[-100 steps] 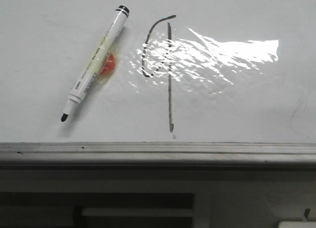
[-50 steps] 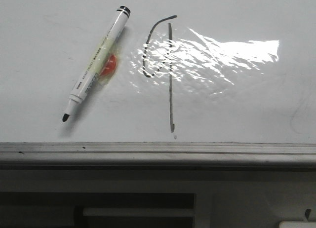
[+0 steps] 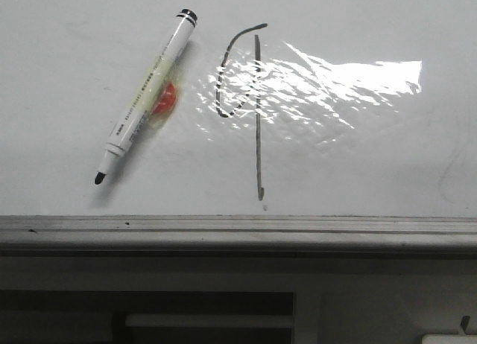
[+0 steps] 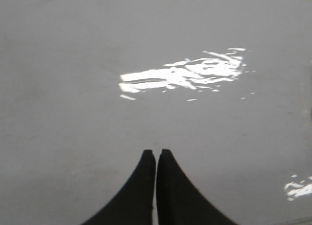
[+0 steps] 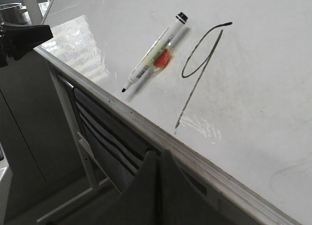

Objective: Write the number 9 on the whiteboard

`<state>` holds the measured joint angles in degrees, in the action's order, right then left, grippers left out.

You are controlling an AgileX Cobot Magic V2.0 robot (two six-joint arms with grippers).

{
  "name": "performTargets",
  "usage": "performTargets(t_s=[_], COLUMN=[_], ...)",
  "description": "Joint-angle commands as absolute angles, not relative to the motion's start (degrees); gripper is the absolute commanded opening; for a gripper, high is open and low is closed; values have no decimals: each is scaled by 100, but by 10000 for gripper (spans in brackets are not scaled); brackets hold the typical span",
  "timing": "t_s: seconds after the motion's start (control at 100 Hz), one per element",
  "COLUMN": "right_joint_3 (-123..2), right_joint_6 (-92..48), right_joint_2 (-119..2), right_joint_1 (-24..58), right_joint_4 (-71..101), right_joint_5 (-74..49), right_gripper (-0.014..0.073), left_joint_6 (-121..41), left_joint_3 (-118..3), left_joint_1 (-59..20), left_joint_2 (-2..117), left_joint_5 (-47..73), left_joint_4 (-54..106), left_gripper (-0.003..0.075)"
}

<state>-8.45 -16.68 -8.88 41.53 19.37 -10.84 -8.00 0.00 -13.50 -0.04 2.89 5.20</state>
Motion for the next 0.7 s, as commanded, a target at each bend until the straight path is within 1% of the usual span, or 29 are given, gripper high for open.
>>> performTargets(t_s=[0.0,0.09,0.21,0.47,0.69], right_joint_3=[-980,-980,-980,-980,-980], right_joint_6=[-1728,-1728,-1728,-1728,-1728], right_joint_2=[-931,-931,-931,-931,-931], right_joint_1=[4168,4168,4168,4168,4168], right_joint_4=[1914,1914,1914,1914,1914], right_joint_5=[-721,-721,-721,-721,-721], right_gripper=[-62,-62,-62,-62,-62], left_joint_6=[-645,-422,-59,-70,-70], left_joint_3=[109,109,118,118,118], left_joint_1=[-918,-699,-688,-437,-427], left_joint_2=[-167,-186,-186,-186,-186], left_joint_5=[318,864,1438,1642,1632], left_joint_4=[628,529,0,-78,-78], left_gripper=[-20,-20,-20,-20,-20])
